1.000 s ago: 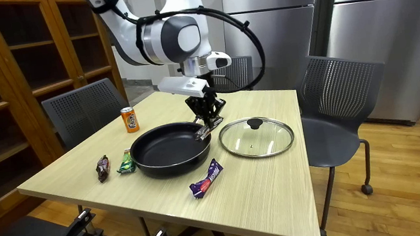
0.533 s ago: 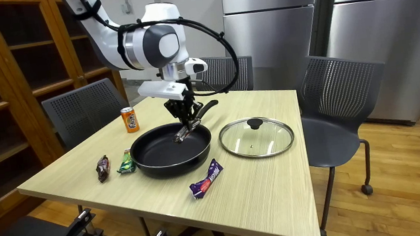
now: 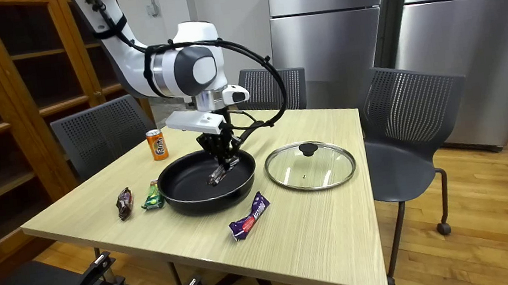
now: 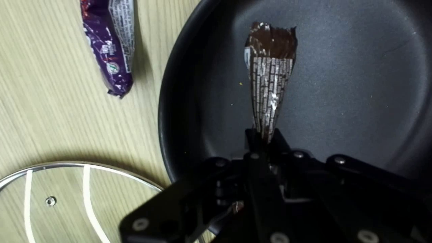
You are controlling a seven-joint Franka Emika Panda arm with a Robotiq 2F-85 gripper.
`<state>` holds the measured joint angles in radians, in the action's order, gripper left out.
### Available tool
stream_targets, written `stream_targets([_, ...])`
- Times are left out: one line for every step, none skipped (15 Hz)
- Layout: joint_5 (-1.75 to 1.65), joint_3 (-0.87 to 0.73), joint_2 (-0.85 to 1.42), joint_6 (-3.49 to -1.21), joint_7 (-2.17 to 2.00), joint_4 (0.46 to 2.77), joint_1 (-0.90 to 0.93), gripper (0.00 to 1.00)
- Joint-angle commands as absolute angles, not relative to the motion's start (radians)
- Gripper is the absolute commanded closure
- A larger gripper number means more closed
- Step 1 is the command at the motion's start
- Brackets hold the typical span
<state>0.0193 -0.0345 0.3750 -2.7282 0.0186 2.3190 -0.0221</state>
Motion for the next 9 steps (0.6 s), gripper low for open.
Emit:
stream_targets([-0.003,-0.039,0.376,-2.733,0.002,2.323,-0.013,0.97])
stream_targets([-0.005,-0.04,0.377,-2.734,0.002,2.325,-0.012,0.97])
stream_targets([-0.011,-0.043,0.379,-2.733,-0.003,2.325,-0.009,0.97])
stream_targets([-0.014,-0.045,0.377,-2.728,-0.006,2.326,-0.008,0.64])
stream_targets([-0.013,-0.045,0.37,-2.726,-0.003,2.33,-0.01,0.61])
stream_targets([-0.013,-0.046,0.358,-2.732,-0.003,2.338,-0.012,0.56])
stream_targets([-0.007,-0.044,0.344,-2.722,0.005,2.345,-0.019,0.48])
stream_targets([-0.002,-0.042,0.334,-2.714,0.014,2.349,-0.026,0.41])
stream_targets([0.002,-0.04,0.321,-2.708,0.025,2.359,-0.033,0.32])
